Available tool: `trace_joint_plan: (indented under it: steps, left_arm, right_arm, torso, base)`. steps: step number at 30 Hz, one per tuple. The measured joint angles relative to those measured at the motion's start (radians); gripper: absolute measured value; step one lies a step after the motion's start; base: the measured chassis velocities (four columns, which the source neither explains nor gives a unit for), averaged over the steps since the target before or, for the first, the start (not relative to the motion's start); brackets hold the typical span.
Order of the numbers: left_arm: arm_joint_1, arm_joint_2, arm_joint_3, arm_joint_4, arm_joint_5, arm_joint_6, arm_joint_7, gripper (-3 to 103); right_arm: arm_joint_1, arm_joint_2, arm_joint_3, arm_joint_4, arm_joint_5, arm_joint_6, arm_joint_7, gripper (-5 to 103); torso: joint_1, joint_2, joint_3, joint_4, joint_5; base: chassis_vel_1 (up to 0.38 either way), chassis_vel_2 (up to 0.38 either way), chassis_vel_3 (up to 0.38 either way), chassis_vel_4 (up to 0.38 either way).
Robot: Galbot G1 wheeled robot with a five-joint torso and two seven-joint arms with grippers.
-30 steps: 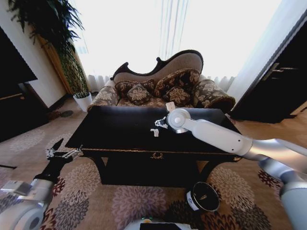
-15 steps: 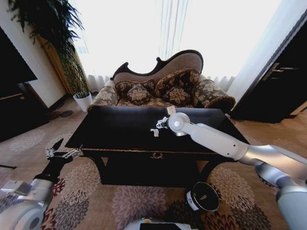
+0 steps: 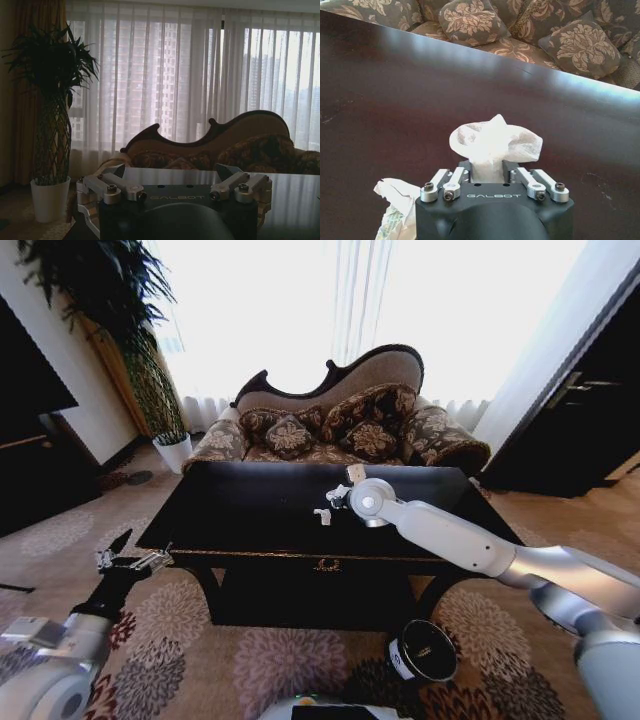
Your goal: Move to the front of the table and place the trash on the table into the trash bin.
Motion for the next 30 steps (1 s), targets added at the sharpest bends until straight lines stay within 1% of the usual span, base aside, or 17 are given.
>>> trace_joint_plan:
  steps: [1,2,3,6,7,9,10,18,22,25,27,28,30]
  left_arm:
    - [0.0,0.0,0.0,0.0,0.0,0.0,0.0,100]
    - [0.0,0.0,0.0,0.0,0.0,0.0,0.0,100]
    - [0.0,0.0,0.0,0.0,0.0,0.0,0.0,100]
    - [0.0,0.0,0.0,0.0,0.0,0.0,0.0,100]
    - [0.0,0.0,0.0,0.0,0.0,0.0,0.0,100]
    - [0.0,0.0,0.0,0.0,0.0,0.0,0.0,100]
    - [0.0,0.0,0.0,0.0,0.0,0.0,0.0,100]
    - [0.0,0.0,0.0,0.0,0.0,0.0,0.0,100]
    - [0.0,0.0,0.0,0.0,0.0,0.0,0.0,100]
    - [0.0,0.0,0.0,0.0,0.0,0.0,0.0,100]
    - [0.0,0.0,0.0,0.0,0.0,0.0,0.0,100]
    - [0.0,0.0,0.0,0.0,0.0,0.0,0.0,100]
    - [0.0,0.0,0.0,0.0,0.0,0.0,0.0,100]
  right_arm:
    - [0.0,0.0,0.0,0.0,0.0,0.0,0.0,36]
    - [0.0,-0.001,0.0,0.001,0.002,0.0,0.0,30]
    - [0.0,-0.002,0.0,0.001,0.005,0.001,0.002,30]
    - [-0.001,-0.005,0.001,0.005,0.011,0.002,0.006,14]
    - [-0.001,-0.005,0.001,0.005,0.011,0.002,0.006,14]
    - [-0.001,-0.006,0.002,0.008,0.011,0.004,0.005,4]
    - [-0.001,-0.008,0.005,0.011,0.012,0.005,0.005,2]
    - [-0.002,-0.02,0.021,0.031,0.012,0.012,0.003,1]
    - [-0.012,-0.033,0.034,0.048,-0.014,0.023,-0.016,1]
    - [-0.045,-0.07,0.068,0.088,-0.067,0.039,-0.058,1]
    - [-0.053,-0.078,0.076,0.094,-0.078,0.042,-0.065,1]
    - [-0.076,-0.101,0.105,0.112,-0.103,0.048,-0.086,1]
    - [-0.105,-0.135,0.146,0.138,-0.118,0.054,-0.107,1]
  torso:
    - [0.0,0.0,0.0,0.0,0.0]
    - [0.0,0.0,0.0,0.0,0.0]
    - [0.0,0.0,0.0,0.0,0.0]
    - [0.0,0.0,0.0,0.0,0.0]
    - [0.0,0.0,0.0,0.0,0.0]
    - [0.0,0.0,0.0,0.0,0.0]
    - [0.0,0.0,0.0,0.0,0.0]
    - [0.0,0.0,0.0,0.0001,0.0]
    - [0.0,0.0,0.0,0.0001,0.0]
    - [0.0,0.0,0.0,0.0001,0.0]
    - [0.0,0.0,0.0,0.0001,0.0]
    - [0.0,0.0,0.0,0.0,0.0003]
    - [0.0,0.0,0.0,0.0001,0.0001]
  base:
    - [0.0,0.0,0.0,0.0]
    - [0.0,0.0,0.0,0.0]
    - [0.0,0.0,0.0,0.0]
    - [0.0,0.0,0.0,0.0]
    - [0.0,0.0,0.0,0.0]
    - [0.0,0.0,0.0,0.0]
    - [0.0,0.0,0.0,0.0]
    - [0.0,0.0,0.0,0.0]
    - [0.0,0.0,0.0,0.0]
    - [0.0,0.0,0.0,0.0]
    - [0.0,0.0,0.0,0.0]
    - [0.0,0.0,0.0,0.0]
    - [0.0,0.0,0.0,0.0]
